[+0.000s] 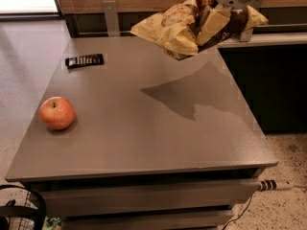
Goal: Pick brown chip bag
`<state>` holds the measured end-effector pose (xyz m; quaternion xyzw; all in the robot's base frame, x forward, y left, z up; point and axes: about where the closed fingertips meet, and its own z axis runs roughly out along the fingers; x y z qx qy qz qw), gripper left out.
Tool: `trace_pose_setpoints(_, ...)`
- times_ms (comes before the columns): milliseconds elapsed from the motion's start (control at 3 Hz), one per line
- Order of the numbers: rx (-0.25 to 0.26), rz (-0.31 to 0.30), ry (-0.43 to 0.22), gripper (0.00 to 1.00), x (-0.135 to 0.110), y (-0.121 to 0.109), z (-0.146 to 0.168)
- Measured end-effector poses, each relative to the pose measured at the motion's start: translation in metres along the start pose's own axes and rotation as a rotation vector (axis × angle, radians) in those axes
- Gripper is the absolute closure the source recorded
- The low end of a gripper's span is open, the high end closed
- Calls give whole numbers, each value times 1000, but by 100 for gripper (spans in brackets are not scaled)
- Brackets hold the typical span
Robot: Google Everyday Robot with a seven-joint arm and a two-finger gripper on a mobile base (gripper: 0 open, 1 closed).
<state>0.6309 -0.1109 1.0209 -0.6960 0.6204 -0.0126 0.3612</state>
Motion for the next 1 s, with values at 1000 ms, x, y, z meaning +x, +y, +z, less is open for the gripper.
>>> trace_pose_setpoints(1000, -8, -3, -4, 0, -2, 1, 6)
